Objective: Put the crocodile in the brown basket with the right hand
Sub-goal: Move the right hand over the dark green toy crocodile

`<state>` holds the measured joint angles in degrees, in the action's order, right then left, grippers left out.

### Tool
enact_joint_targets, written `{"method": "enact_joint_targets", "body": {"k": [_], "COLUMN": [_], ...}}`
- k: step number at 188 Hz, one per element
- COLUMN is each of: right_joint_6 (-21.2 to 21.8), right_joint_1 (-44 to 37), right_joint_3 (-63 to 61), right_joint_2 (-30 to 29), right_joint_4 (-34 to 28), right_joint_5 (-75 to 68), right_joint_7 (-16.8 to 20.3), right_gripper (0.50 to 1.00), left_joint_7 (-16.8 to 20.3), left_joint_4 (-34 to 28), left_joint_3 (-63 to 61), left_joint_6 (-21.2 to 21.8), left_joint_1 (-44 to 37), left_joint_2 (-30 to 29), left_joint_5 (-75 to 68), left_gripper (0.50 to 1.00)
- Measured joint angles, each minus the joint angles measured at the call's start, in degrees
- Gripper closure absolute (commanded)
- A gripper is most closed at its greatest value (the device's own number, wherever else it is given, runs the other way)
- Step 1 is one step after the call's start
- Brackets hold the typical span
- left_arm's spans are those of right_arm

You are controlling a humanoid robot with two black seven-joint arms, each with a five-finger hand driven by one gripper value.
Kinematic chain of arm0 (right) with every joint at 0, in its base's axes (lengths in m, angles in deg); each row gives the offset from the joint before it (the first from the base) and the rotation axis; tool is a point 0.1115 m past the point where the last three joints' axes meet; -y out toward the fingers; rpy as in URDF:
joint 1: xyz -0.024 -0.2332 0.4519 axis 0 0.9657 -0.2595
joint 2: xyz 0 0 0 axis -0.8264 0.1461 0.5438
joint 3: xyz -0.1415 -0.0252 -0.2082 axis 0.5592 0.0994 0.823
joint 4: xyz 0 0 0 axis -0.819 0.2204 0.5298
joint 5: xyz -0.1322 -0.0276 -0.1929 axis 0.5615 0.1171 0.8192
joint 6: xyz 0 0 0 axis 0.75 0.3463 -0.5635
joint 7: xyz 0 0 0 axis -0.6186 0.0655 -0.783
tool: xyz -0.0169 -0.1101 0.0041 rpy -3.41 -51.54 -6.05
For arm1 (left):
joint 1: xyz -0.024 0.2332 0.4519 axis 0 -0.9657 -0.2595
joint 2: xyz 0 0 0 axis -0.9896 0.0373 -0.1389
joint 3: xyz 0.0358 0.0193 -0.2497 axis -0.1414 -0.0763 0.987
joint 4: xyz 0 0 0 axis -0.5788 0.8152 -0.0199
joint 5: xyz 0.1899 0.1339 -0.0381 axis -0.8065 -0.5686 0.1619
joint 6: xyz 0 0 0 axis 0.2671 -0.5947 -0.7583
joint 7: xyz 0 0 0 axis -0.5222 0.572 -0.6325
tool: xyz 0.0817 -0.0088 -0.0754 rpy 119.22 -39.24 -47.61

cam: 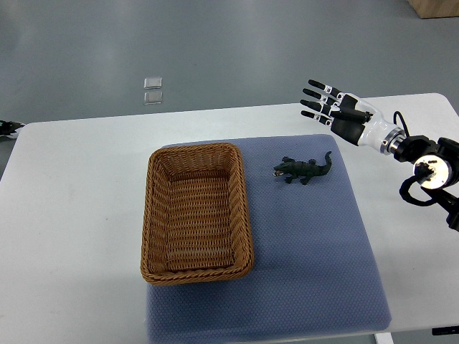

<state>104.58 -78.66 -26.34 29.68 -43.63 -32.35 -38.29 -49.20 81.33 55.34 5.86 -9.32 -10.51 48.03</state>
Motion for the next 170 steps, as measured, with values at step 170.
{"method": "enact_joint_targets", "body": {"k": [170], "right_joint_6": [1.22], "right_joint_1": [-5.56], "right_joint_3": [0.73], "right_joint_2": [0.16], "right_joint_4": [-0.14], "right_joint_5": [30.41], "right_joint_7": [-5.38], "right_gripper": [0.574], "left_joint_7": [0.06], "left_joint_4": [0.10], "left_joint_3": [-0.02], "left_joint_6": [0.00], "left_joint_1": [0.36], "left_joint_2": [0.00], "left_joint_5": [0.00], "left_gripper": [0.500]}}
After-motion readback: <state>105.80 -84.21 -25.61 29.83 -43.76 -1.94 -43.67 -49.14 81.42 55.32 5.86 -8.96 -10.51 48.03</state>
